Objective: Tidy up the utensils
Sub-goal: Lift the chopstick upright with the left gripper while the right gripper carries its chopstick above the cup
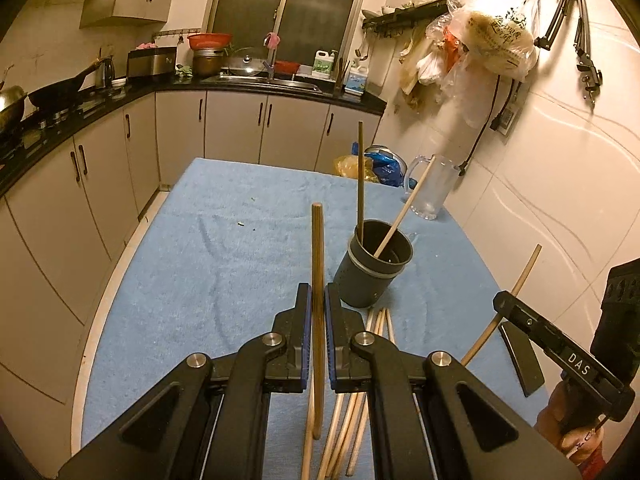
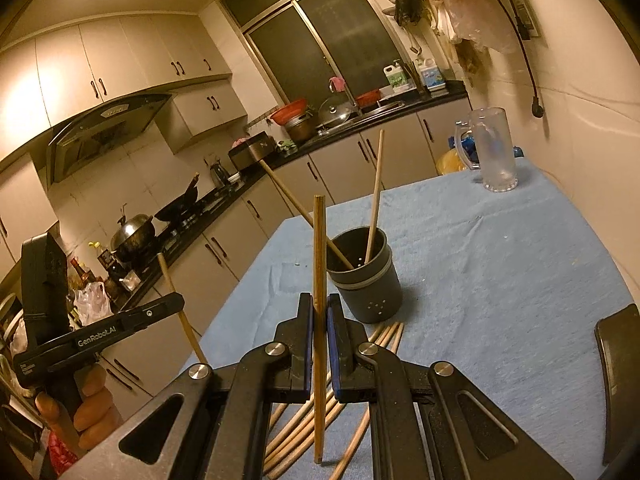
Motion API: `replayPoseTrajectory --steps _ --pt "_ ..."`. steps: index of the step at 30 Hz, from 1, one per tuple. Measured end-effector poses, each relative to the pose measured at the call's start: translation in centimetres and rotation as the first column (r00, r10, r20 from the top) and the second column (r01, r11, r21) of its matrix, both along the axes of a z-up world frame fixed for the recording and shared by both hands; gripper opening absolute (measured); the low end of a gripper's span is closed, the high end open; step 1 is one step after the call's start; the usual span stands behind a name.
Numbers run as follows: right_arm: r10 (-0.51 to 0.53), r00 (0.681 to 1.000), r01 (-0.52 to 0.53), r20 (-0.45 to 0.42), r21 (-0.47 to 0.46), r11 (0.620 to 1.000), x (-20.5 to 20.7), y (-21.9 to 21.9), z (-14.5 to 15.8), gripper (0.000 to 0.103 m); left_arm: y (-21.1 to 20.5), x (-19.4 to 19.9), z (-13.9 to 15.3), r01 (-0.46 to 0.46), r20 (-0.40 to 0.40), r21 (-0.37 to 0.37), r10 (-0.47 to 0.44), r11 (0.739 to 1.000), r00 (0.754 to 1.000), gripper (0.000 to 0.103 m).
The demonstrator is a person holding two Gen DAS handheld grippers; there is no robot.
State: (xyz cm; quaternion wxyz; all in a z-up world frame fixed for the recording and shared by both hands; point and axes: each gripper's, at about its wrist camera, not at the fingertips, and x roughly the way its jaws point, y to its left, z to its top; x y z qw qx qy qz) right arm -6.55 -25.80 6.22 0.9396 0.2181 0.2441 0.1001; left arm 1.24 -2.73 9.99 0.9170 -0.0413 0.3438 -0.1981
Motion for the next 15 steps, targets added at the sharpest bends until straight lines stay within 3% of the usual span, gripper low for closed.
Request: replayPoseTrajectory --steps 15 --pt "-0.019 1.000 0.019 0.016 0.007 1.000 -0.3 -0.5 0.4 0.007 -0.8 -0.1 1.2 0.023 0.011 0.000 -0.023 1.000 1.000 0.006"
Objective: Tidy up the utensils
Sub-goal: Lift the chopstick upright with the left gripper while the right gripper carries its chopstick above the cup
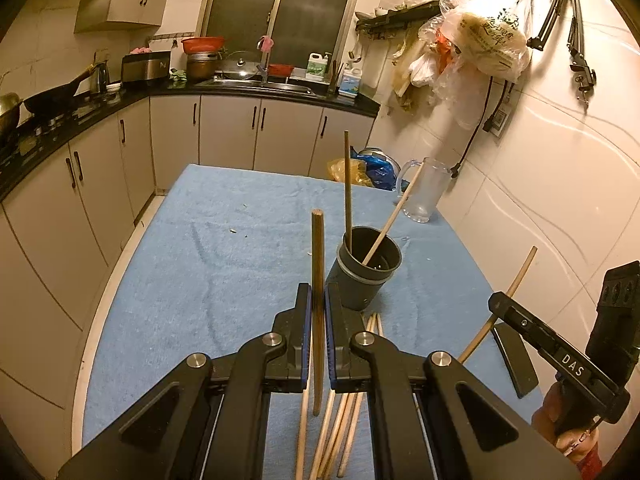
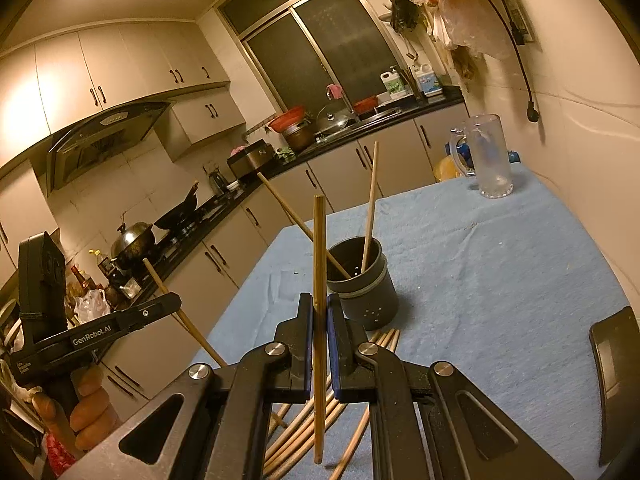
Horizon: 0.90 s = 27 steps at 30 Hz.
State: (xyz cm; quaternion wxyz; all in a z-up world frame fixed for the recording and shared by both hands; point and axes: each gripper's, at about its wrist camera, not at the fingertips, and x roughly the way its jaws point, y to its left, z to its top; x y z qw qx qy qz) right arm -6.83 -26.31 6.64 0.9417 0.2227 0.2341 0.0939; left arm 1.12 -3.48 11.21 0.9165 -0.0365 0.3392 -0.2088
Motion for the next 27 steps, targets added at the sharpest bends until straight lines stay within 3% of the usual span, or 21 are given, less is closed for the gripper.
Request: replayPoseTrajectory --steps 20,27 --pt "-0.027 0.998 0.028 0.050 -0.011 1.000 0.5 -1.3 2.8 0.007 -1.5 1.0 3.2 0.035 0.040 0.011 -0.036 0.999 0.999 0.006" --pt "-0.044 0.995 0.047 0.094 -0.033 0.998 1.1 -2.0 5.2 0.007 -2.5 2.2 5.2 0.034 0.065 0.009 -0.035 0.999 0.997 0.006"
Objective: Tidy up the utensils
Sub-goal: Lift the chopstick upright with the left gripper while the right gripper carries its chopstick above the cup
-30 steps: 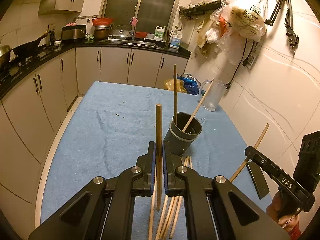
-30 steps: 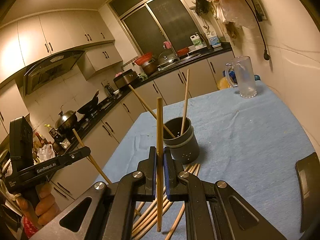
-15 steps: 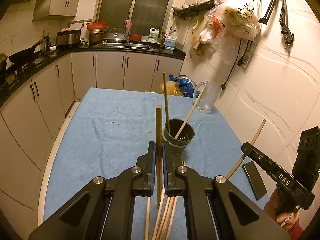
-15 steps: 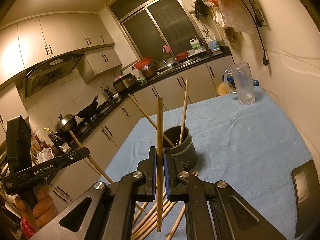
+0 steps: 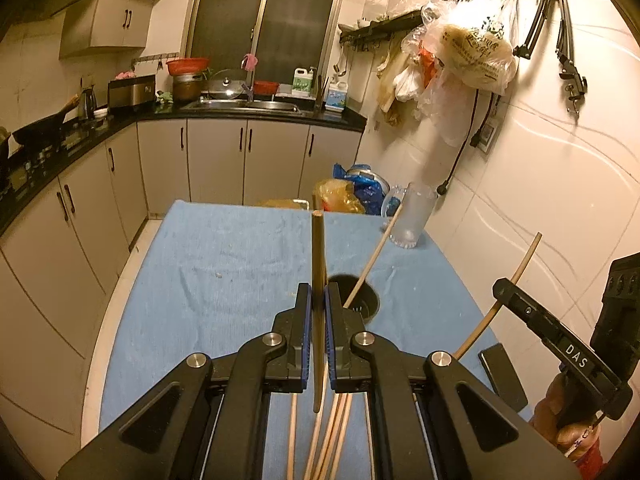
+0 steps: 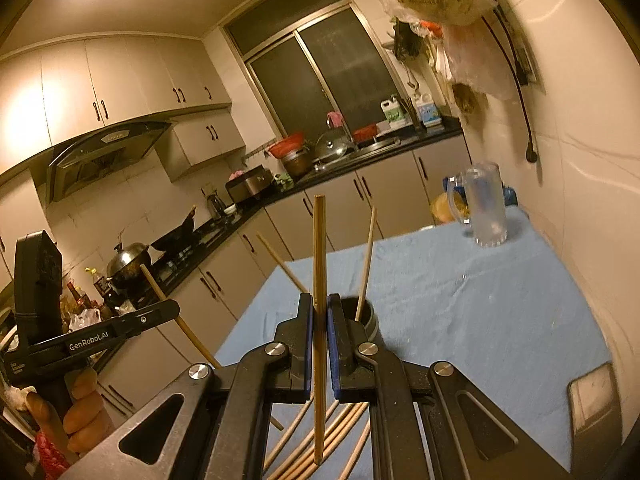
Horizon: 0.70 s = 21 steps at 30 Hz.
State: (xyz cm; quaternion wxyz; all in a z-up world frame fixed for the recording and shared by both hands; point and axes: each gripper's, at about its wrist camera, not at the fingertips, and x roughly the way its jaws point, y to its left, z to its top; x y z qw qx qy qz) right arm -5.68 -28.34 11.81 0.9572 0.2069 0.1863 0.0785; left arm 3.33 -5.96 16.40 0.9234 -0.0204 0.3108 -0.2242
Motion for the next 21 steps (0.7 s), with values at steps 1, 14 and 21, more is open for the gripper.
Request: replayPoseTrajectory --steps 1,14,21 --pt "-0.003 1.000 0.003 0.007 0.000 1.000 0.1 -0.1 0.4 0.007 -0.1 0.2 0.4 -0.001 0.005 -0.003 0.001 1.000 1.000 0.006" --pt "-0.052 0.997 0.051 0.054 0.009 0.999 3.5 -1.6 4.0 0.007 -2.0 3.2 4.5 0.001 0.072 -0.031 0.002 1.000 0.997 0.006" --pt "-0.089 0.994 0.086 0.069 0.048 0.995 5.9 -3.0 5.5 0.007 -2.8 5.6 6.6 -0.007 0.102 -0.067 0.014 0.998 0.995 0.006"
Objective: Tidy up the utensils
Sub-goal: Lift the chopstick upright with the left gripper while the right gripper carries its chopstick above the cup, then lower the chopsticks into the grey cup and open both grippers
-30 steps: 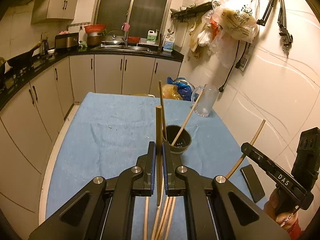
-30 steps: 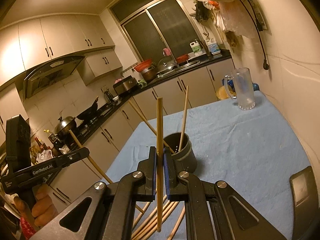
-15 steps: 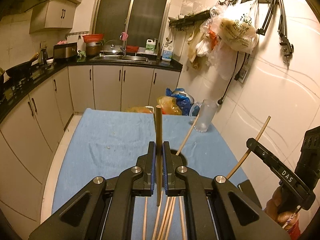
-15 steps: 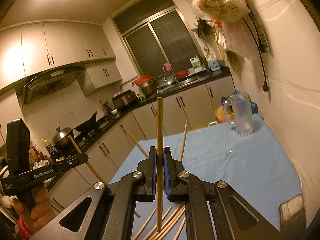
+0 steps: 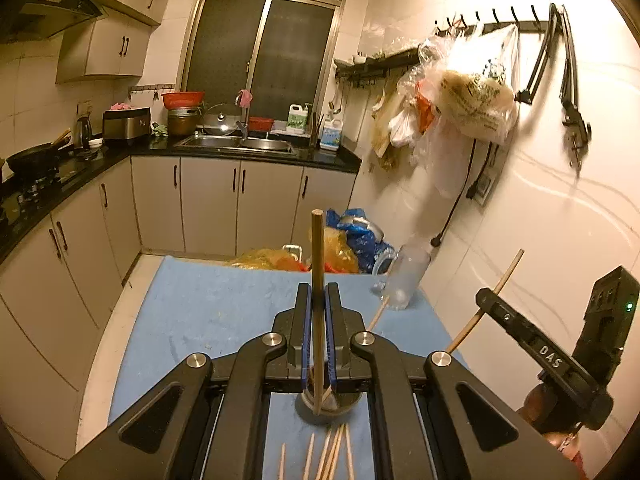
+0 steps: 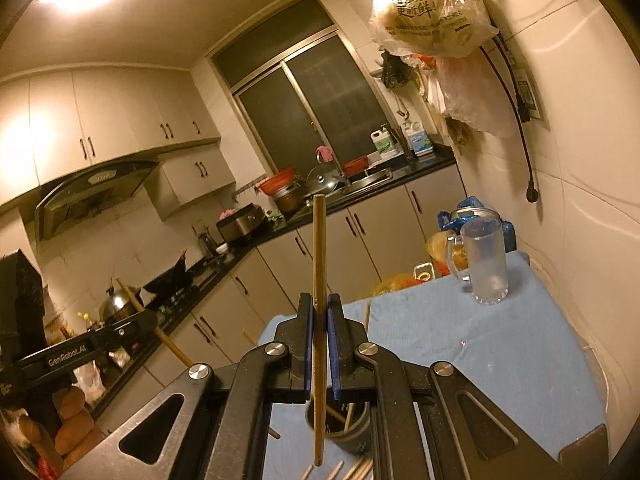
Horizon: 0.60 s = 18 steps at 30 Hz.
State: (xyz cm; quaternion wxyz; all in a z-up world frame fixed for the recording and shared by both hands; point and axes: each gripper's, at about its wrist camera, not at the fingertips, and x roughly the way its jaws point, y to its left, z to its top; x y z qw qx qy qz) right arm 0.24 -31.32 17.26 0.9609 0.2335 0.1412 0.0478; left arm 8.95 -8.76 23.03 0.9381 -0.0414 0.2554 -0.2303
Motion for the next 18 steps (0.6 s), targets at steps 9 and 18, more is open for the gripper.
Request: replayPoseTrajectory --steps 9,18 --pt "-0.053 0.998 0.054 -0.024 0.011 0.998 4.0 -0.7 -0.8 0.007 -1.5 3.3 -2.1 0.009 -0.044 -0.028 -0.010 1.000 0.999 0.006" --pt "-0.037 0.992 0.039 -0.124 0.013 0.999 7.0 -0.6 -4.6 0.007 -3.1 5.5 -6.5 0.031 -0.133 0.009 -0.030 0.999 0.991 0.006"
